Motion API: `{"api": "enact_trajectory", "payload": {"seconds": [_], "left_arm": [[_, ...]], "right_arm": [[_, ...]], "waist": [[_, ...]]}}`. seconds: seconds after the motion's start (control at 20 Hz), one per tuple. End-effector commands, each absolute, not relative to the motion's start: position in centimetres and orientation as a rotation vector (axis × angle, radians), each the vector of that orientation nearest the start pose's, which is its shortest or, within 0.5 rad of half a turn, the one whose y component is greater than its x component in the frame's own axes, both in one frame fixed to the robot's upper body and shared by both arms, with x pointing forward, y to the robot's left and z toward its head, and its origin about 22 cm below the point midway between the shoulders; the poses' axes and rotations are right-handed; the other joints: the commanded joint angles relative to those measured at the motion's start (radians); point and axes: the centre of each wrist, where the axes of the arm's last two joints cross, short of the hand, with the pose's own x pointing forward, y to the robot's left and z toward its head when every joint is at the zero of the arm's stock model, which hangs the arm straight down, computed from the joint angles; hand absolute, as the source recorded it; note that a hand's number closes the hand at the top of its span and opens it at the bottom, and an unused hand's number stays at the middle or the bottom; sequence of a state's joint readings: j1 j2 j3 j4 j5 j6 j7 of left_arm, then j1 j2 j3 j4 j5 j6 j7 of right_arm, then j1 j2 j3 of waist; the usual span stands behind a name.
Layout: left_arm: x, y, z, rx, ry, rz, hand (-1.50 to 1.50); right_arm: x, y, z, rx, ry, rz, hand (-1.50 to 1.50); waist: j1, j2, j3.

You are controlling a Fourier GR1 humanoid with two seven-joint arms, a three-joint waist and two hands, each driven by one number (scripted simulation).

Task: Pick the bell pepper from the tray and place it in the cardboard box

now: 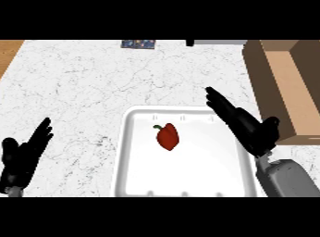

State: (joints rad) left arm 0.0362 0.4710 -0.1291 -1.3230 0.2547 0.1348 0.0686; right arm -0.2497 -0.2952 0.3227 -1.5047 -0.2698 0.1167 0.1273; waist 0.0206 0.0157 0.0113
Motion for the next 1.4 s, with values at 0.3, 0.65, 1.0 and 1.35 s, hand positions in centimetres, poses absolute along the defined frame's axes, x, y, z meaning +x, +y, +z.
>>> {"api": "enact_trajectory", "payload": {"seconds": [0.3, 0.65, 1.0, 1.35], "left_arm": [[26.7, 28.9, 2.9, 0.102, -1.514, 0.042, 0.00], [27.1, 26.2, 4.1, 0.057, -1.553, 0.095, 0.00], [26.4, 26.3, 4.7, 0.067, -1.546, 0.105, 0.00], [26.0, 26.2, 5.4, 0.064, -1.539, 0.129, 0.00]], "right_arm": [[31.9, -29.3, 8.3, -0.364, -1.589, 0.718, 1.50], [33.7, -25.9, 0.7, -0.345, -1.865, 0.471, -1.50], [35.3, -27.1, 8.4, -0.369, -1.565, 1.022, -1.50], [34.9, -20.9, 13.3, -0.212, -1.351, 1.227, -1.50]], "waist": [[-0.010, -0.026, -0.033], [0.001, -0.009, -0.010], [-0.013, -0.022, -0.014], [-0.023, -0.022, -0.013]]}}
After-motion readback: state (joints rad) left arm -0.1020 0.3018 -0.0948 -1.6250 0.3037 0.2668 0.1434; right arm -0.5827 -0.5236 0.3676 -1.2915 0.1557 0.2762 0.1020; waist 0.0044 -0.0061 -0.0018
